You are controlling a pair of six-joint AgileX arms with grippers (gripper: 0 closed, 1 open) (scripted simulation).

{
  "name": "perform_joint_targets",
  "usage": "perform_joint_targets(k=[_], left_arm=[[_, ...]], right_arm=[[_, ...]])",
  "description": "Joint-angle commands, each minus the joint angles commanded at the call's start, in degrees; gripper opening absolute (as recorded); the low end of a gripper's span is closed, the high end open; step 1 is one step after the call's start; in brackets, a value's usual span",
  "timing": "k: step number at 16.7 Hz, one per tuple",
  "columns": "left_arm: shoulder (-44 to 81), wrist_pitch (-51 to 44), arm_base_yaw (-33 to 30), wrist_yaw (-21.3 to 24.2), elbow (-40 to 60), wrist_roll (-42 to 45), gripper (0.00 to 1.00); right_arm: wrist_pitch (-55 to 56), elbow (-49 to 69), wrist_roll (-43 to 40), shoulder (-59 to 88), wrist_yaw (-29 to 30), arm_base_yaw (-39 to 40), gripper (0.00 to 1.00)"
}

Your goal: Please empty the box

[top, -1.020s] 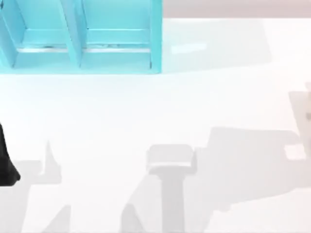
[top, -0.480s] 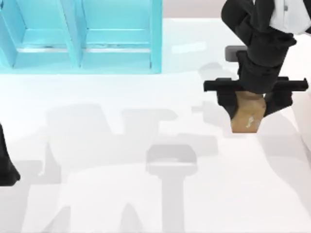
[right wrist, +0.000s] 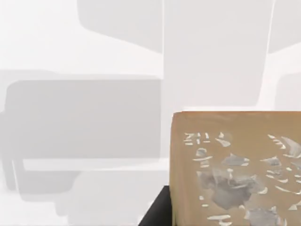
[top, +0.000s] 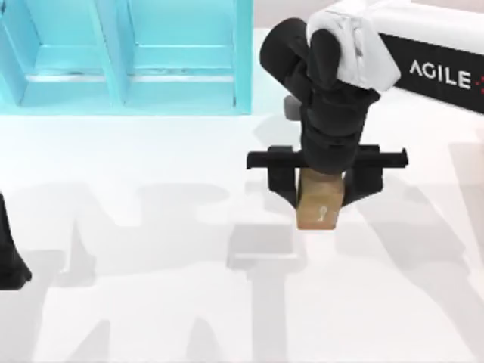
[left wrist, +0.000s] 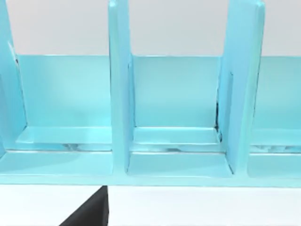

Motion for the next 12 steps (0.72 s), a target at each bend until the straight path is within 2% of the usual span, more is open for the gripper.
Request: perform_joint_targets(k=[12], left_arm=[[0.0, 0.0, 0.0, 0.0, 0.0, 0.0, 1.0]], right_arm=[[9.0, -6.5, 0.1, 2.5, 0.0, 0.1, 0.0]])
